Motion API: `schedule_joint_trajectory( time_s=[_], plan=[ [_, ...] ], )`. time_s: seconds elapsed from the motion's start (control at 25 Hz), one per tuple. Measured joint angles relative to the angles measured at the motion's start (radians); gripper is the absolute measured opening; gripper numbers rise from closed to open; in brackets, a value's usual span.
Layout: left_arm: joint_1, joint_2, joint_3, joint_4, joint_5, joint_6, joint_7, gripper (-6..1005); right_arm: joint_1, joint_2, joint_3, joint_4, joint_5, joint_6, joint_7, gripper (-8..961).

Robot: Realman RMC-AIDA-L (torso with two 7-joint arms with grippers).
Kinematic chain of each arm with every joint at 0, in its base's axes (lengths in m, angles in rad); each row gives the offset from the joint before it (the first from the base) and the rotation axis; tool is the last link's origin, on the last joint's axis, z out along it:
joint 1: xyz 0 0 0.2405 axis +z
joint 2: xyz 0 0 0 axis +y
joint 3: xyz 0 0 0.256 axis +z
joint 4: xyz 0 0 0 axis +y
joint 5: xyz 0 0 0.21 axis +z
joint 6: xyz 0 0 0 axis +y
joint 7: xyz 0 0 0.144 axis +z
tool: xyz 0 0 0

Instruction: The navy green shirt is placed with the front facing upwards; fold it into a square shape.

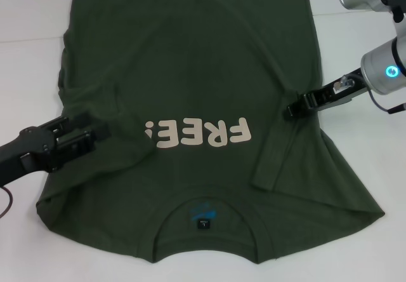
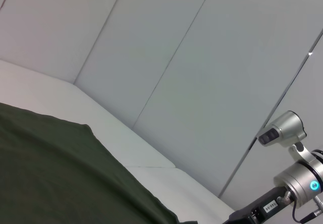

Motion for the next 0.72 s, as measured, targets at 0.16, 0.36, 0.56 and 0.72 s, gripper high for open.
schedule_joint_trajectory(
  time_s=[0.16,0.36,0.56,0.72],
  plan=[
    [0.003,0.000,0.000,0.000,0.000,0.000,0.000,720,-0.007,-0.004,-0.003,-0.037,-0.027,-0.018,0.028,418],
    [0.004,-0.001,0.000,0.000,0.000,0.000,0.000,720,-0.017,-0.007,0.006,-0.053,-0.035,-0.016,0.034,418],
    [0.004,-0.001,0.000,0.000,0.000,0.000,0.000,719,-0.017,0.006,0.002,-0.005,-0.033,0.047,0.032,419],
    [0.005,-0.001,0.000,0.000,0.000,0.000,0.000,719,-0.012,0.012,0.003,0.020,-0.031,0.072,0.031,419]
  ],
)
